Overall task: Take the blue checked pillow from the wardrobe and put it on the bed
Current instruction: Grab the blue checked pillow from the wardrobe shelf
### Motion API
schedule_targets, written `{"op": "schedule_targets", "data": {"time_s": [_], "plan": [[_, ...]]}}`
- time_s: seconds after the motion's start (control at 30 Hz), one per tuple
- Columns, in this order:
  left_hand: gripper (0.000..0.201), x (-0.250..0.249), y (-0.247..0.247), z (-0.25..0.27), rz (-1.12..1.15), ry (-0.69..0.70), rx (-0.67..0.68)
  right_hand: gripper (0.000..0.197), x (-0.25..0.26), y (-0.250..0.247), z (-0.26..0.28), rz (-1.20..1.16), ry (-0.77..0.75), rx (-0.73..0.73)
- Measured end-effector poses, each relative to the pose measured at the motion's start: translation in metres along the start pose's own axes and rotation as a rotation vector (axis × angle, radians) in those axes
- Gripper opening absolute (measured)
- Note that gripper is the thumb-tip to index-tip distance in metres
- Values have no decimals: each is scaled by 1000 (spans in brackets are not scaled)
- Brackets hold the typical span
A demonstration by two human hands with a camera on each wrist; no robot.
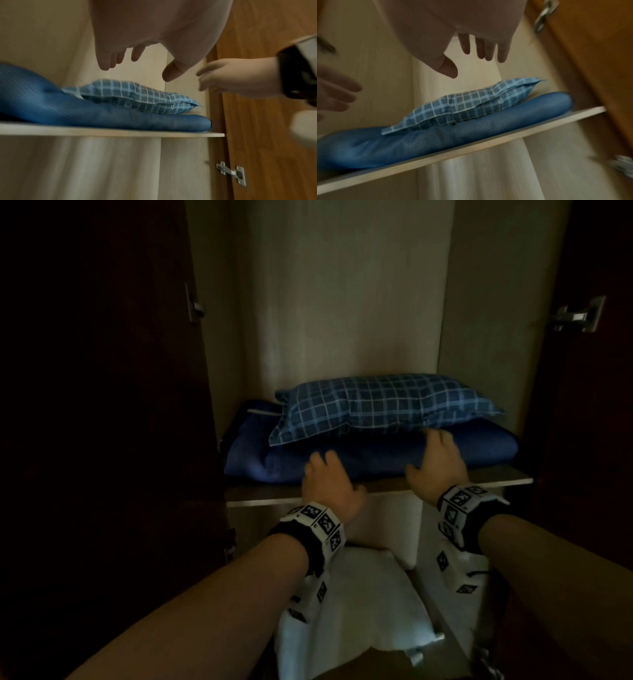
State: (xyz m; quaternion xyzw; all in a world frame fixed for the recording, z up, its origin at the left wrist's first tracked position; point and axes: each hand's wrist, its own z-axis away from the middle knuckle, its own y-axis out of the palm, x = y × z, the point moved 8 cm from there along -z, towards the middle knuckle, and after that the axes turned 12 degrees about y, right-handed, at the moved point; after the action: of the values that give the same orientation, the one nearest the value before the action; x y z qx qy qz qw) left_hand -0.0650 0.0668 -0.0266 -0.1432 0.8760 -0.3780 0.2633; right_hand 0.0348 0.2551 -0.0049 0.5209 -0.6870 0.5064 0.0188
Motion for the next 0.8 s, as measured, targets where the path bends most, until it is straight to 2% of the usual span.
{"op": "schedule_targets", "data": {"time_s": [0.13, 0.33, 0.4, 0.63, 0.8], "plan": [[66, 17, 37, -46, 6, 10, 38, 77, 0, 35, -53, 87, -45, 10], [76, 33, 69, -131, -74, 27, -47, 100, -22, 78, -162, 323, -126, 32], [81, 38, 75, -157, -95, 26, -51, 101, -26, 90, -192, 432, -146, 56], [95, 54, 104, -234, -268, 37, -84, 79, -21, 132, -266, 581, -289, 53], [92, 64, 117, -250, -325, 23, -127, 27, -10, 131, -277, 459, -380, -42]]}}
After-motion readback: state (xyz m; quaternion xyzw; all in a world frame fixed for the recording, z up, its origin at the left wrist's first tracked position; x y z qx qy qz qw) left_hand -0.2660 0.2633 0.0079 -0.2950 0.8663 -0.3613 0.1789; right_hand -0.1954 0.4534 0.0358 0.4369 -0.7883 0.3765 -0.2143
